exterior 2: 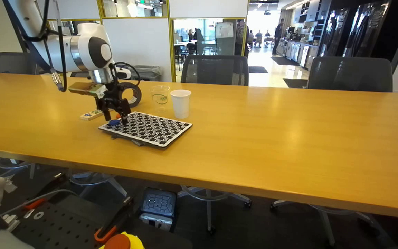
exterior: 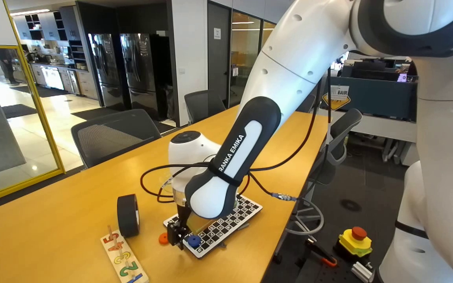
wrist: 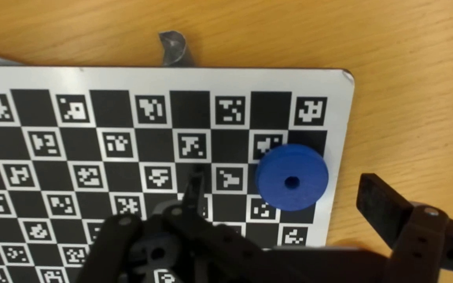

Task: Put two rings in the clear cup and the rest in the white cup

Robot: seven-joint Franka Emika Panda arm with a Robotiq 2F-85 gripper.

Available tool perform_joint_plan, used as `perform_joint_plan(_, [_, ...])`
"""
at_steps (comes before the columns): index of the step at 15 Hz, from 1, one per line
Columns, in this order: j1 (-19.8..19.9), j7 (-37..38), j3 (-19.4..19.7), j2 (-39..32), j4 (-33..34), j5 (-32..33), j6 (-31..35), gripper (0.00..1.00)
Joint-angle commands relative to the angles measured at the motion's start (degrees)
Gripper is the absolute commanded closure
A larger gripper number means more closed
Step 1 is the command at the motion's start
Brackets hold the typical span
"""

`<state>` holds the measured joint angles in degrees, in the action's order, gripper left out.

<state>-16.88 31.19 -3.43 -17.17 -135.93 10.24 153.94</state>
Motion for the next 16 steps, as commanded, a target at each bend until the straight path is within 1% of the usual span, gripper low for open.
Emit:
perform_joint_plan(1, [-0.1,-0.3,0.1,0.7,0.0,-2.3,1.1,0.00])
perform_joint_plan(8, [0.4,-1.1,-0.3,1.0,-0.1,-6.1,0.2,0.00])
perform_joint_plan(9, [0.4,-1.0,-0.2,1.0,-0.1,-6.3,0.4,0.17])
perform_joint_plan(16, [0.6,-0.6,0.0,2.3,-0.4,-6.3,-0.4,0.73])
